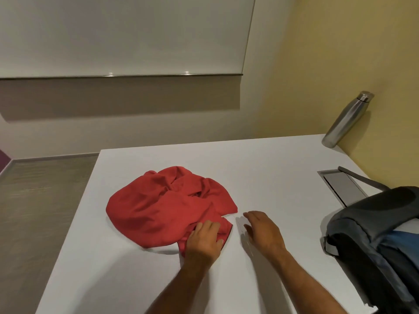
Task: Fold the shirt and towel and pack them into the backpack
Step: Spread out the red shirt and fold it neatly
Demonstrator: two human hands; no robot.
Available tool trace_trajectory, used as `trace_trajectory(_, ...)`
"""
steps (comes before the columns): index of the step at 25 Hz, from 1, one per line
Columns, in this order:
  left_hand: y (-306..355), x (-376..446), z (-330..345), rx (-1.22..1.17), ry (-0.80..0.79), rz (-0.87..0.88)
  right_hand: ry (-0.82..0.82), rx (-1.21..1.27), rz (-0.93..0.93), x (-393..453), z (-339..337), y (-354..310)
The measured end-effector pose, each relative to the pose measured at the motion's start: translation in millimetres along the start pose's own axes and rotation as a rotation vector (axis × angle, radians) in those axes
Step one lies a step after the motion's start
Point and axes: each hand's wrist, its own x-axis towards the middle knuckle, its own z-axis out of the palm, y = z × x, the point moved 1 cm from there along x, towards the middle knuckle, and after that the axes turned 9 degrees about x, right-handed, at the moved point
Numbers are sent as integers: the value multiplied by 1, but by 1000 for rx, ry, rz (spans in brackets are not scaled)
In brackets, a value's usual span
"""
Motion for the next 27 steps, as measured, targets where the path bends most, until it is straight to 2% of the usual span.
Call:
trace_trajectory(2,0,7,11,29,-9,26,-19,10,-29,18,4,2)
trace_trajectory(6,6,14,29,127,-197,1,-90,40,-109,49,19,7)
trace_trajectory(9,7,16,42,154,-186,23,-141,-20,-234,68,32,7)
trace_trajectory(11,5,17,45,154,-163,66,-202,-90,-307,76,43,7)
trace_trajectory(15,-1,20,48,238,-224,164,-315,-218,-289,82,49,1)
trace_trajectory(20,-21,4,32,375,-263,340,-271,-356,-386,74,44,10)
trace_trajectory(27,-95,-44,1,614,-151,501,-276,-410,-228,41,-7,66)
